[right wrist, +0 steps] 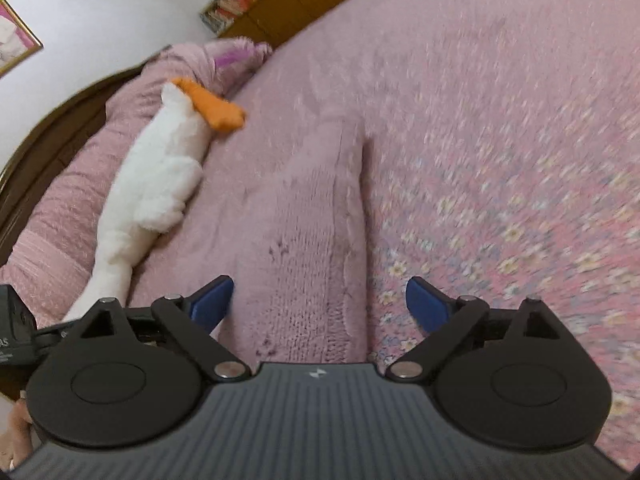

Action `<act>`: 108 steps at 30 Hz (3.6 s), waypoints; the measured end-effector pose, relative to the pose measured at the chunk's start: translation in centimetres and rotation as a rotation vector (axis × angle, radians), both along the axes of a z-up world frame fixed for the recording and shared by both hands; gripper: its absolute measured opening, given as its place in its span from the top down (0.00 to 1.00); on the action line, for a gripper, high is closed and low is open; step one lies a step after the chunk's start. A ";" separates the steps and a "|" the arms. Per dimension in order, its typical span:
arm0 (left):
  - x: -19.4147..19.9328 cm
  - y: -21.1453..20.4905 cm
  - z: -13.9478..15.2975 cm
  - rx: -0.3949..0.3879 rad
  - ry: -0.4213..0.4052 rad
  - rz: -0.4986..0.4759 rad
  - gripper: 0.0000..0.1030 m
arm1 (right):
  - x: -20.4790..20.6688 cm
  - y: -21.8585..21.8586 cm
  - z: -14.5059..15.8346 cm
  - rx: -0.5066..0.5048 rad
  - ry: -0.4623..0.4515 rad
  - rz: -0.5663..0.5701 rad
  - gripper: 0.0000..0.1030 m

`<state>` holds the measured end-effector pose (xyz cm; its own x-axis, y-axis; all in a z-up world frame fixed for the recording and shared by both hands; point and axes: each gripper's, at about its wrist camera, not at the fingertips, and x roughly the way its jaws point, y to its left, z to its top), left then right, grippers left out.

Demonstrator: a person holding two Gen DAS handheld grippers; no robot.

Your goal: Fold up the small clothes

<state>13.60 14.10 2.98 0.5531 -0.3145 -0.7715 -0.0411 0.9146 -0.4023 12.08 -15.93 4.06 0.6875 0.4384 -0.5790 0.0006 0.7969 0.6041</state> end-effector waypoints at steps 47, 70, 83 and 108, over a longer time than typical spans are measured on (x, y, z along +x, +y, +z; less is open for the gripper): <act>-7.8 -12.7 1.1 -0.027 0.030 -0.244 0.55 | -13.6 -10.0 1.2 -0.133 0.019 -0.048 0.34; -18.2 -14.2 5.8 0.247 -0.095 -0.208 0.34 | -21.8 -9.8 5.4 -0.279 -0.062 -0.104 0.01; -20.9 -15.6 1.9 0.332 -0.051 -0.221 0.26 | -26.4 -7.8 3.7 -0.417 -0.001 -0.015 0.00; -21.4 -18.2 -1.9 0.432 -0.008 -0.238 0.23 | -25.0 -5.6 -0.2 -0.546 0.093 -0.019 0.00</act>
